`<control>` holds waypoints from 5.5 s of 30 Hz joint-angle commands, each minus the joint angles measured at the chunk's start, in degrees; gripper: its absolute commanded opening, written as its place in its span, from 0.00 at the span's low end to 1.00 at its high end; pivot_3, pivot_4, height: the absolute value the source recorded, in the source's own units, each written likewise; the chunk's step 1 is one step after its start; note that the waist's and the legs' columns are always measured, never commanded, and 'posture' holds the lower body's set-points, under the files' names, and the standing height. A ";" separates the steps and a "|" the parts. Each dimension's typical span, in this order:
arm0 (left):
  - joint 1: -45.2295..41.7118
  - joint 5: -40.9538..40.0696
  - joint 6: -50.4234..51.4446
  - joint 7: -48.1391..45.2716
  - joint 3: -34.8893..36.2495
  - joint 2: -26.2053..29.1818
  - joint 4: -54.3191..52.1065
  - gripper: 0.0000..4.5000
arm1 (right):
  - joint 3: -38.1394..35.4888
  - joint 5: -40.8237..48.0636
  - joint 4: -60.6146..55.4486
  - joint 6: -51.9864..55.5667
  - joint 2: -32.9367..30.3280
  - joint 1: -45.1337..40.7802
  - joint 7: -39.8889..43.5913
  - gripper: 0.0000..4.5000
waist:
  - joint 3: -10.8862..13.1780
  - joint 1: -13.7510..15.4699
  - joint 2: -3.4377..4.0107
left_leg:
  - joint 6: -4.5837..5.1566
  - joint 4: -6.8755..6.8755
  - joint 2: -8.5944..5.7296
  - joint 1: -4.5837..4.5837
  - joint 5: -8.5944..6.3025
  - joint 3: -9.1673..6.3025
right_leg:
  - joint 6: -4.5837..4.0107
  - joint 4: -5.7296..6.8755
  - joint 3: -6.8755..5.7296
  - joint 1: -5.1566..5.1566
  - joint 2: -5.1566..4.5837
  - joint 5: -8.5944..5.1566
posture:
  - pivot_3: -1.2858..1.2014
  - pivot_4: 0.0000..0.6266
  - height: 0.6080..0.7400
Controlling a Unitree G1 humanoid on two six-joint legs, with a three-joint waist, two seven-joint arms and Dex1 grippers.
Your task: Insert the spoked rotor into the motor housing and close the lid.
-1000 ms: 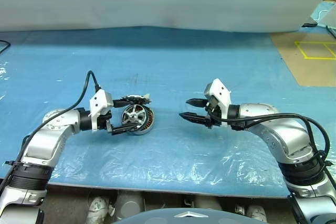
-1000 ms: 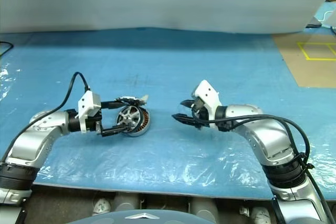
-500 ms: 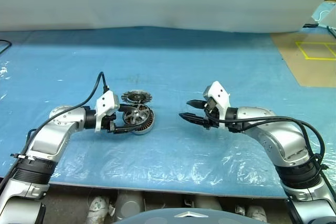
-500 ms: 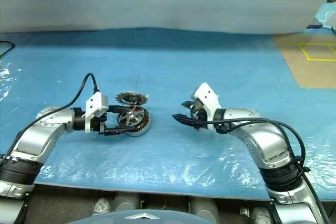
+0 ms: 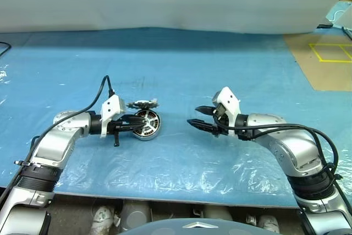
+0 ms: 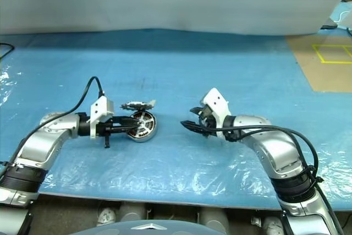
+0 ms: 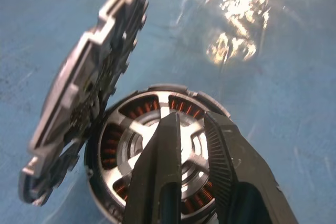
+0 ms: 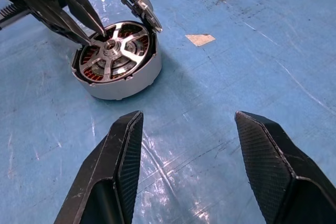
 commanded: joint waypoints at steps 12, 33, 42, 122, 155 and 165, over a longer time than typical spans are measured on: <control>7.98 -9.15 4.03 0.97 11.83 2.89 -2.42 0.16 | 6.49 3.31 14.47 -2.00 10.24 -12.02 7.26 0.06 | 0.01 -0.21 0.02 | 0.01 0.02 0.01 0.02 0.00 0.01 | -0.01 0.05 0.00 -0.02 0.00 0.00 | 0.52 0.24 1.00; 18.23 -8.01 2.31 8.19 14.18 0.70 -10.60 0.16 | 11.01 -7.61 46.99 -12.93 30.73 -25.26 7.04 0.06 | 0.01 -0.29 -0.01 | -0.02 0.07 0.07 -0.34 0.00 -0.07 | -0.07 0.07 -0.23 -0.26 -0.01 0.00 | 0.52 0.24 1.00; 15.95 -7.43 1.91 7.80 12.30 0.34 -9.30 0.16 | 15.46 -18.06 56.18 -14.70 31.55 -24.84 0.59 0.06 | -0.01 -0.34 0.00 | -0.03 0.01 0.05 0.09 -0.01 -0.04 | -0.06 0.05 -0.18 0.12 -0.02 0.00 | 0.52 0.24 1.00; 14.93 -5.23 -1.51 7.05 10.51 -0.58 -5.33 0.16 | 13.32 -17.15 51.08 -20.03 32.93 -27.06 16.61 0.06 | -0.05 -1.63 0.02 | -0.02 -0.18 0.08 -0.08 -0.02 -0.01 | -0.17 -0.02 -0.08 -0.16 0.04 -0.06 | 0.52 0.24 1.00; 14.75 -4.48 -3.09 7.96 10.37 -1.59 -4.45 0.16 | 13.02 -19.59 55.28 -0.41 31.12 -22.90 16.18 0.06 | -0.50 -1.27 0.27 | -0.31 -1.14 0.00 1.01 -0.20 0.07 | -0.09 -0.68 0.04 0.76 -0.01 -0.27 | 0.52 0.24 1.00; 13.69 -4.13 -3.47 7.56 10.13 -1.51 -3.43 0.16 | 6.82 -18.75 53.67 6.68 33.28 -23.08 -1.42 0.06 | -0.51 -0.21 0.28 | -0.35 -1.26 0.03 1.47 -0.23 0.07 | -0.09 -0.71 0.07 1.05 -0.02 -0.33 | 0.52 0.24 1.00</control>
